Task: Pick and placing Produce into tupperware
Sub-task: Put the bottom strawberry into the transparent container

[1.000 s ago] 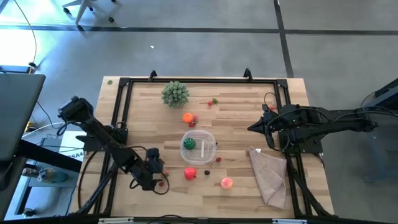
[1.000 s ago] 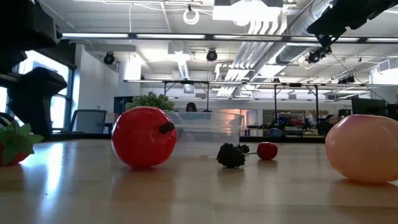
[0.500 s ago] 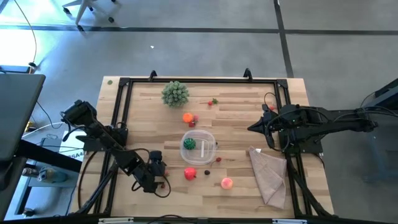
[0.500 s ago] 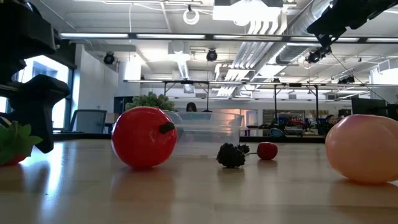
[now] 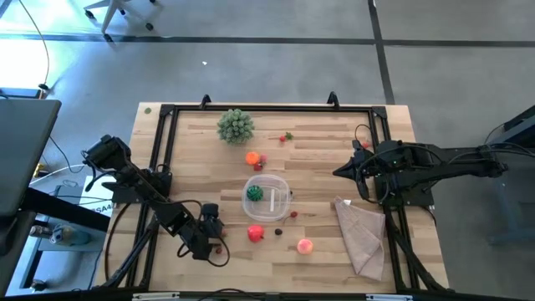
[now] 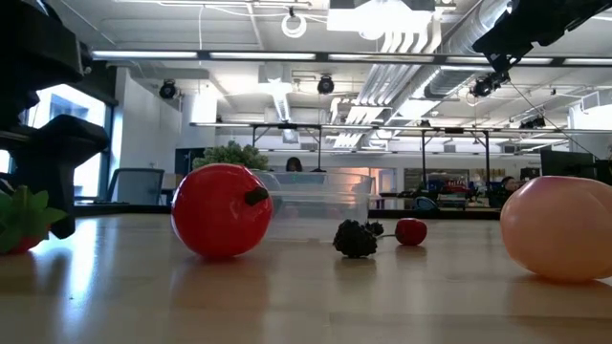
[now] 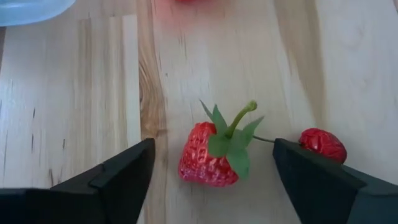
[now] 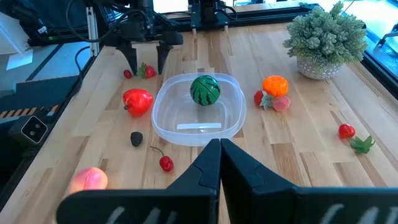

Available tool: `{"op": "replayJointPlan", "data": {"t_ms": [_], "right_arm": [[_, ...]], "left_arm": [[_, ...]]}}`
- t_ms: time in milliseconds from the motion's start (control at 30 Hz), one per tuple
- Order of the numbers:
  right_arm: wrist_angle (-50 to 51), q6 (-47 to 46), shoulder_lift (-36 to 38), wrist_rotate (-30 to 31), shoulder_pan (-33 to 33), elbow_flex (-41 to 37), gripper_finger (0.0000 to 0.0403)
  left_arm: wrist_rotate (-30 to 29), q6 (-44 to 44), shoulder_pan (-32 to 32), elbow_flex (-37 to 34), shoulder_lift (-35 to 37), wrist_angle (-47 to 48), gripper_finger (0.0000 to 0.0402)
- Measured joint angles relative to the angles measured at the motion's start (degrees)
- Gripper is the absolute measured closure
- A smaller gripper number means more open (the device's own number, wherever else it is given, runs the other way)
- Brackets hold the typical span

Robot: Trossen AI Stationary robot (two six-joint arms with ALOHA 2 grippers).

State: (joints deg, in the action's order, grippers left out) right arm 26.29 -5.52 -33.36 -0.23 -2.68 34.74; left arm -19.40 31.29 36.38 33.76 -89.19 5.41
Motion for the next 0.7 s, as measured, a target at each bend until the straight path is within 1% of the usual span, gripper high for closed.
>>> {"op": "replayJointPlan", "data": {"t_ms": [300,700], "right_arm": [[0.01,0.0,0.0,0.0,0.0,0.0,0.0403],[0.01,0.0,0.0,0.0,0.0,0.0,0.0403]], "left_arm": [[0.98,-2.59,0.0,0.0,0.0,-0.8,0.0175],[0.81,-3.02,0.0,0.0,0.0,-1.45,0.0249]]}}
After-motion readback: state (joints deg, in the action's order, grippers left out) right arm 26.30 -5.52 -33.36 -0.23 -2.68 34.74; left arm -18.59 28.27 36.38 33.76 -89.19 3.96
